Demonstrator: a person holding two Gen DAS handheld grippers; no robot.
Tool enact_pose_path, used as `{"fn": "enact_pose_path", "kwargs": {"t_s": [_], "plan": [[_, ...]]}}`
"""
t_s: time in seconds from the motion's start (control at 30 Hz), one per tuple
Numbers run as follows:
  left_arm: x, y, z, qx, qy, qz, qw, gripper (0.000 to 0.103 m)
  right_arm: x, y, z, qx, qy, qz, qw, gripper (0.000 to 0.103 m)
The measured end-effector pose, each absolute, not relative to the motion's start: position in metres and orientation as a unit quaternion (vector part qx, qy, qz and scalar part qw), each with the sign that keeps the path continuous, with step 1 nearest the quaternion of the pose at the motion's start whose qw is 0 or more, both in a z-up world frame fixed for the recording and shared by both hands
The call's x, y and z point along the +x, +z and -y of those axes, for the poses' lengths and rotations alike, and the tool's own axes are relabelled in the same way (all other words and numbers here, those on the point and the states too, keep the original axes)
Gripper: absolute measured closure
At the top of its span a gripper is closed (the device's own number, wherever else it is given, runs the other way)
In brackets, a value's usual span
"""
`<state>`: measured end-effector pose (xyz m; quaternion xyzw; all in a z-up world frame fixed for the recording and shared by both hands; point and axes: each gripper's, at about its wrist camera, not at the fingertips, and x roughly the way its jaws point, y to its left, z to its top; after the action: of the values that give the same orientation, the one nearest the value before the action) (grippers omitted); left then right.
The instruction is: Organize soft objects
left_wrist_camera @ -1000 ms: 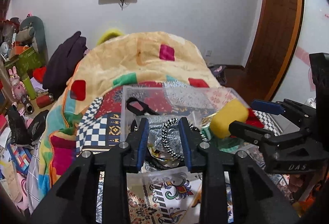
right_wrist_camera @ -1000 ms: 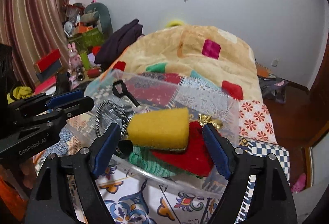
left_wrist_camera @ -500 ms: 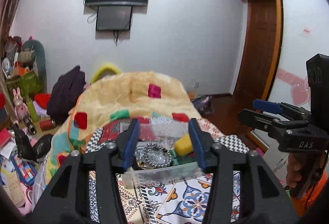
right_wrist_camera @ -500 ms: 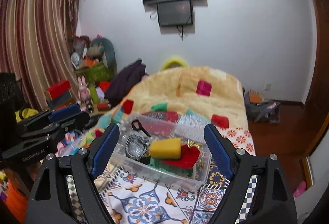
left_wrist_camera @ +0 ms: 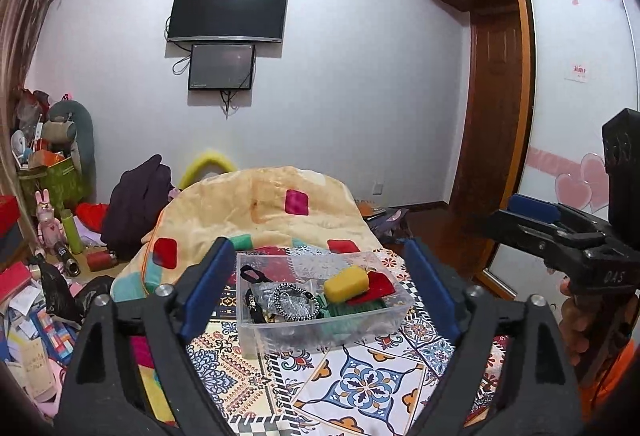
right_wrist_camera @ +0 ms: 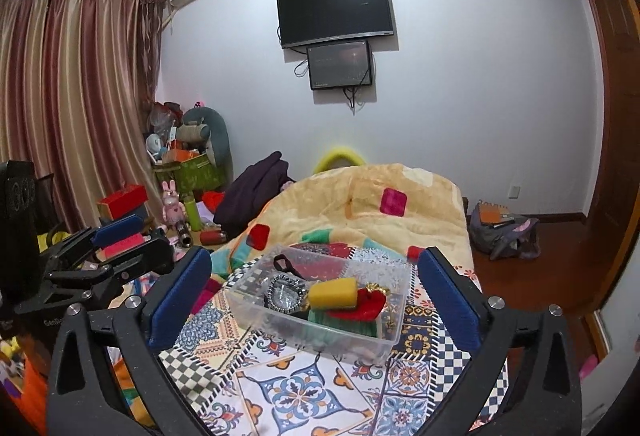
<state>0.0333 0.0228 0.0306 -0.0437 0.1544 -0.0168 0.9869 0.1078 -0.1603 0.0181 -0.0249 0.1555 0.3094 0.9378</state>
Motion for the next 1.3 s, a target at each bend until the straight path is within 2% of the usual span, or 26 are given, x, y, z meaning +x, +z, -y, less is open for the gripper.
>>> {"fn": "enact_pose_path", "kwargs": {"t_s": [0.33,1.3], "plan": [[0.0286,0.0279,-0.0197,-0.041,-0.015,-0.152,0.987,0.007,0.0987,0.0132,0.1592,-0.032,0.311,-0.154,0.937,0.0],[0.0271,0.0276,-0.0162,-0.034,-0.009,-0.154,0.987,0.004,0.098,0.0118,0.1629,-0.021,0.317,-0.157,0.935,0.0]]}}
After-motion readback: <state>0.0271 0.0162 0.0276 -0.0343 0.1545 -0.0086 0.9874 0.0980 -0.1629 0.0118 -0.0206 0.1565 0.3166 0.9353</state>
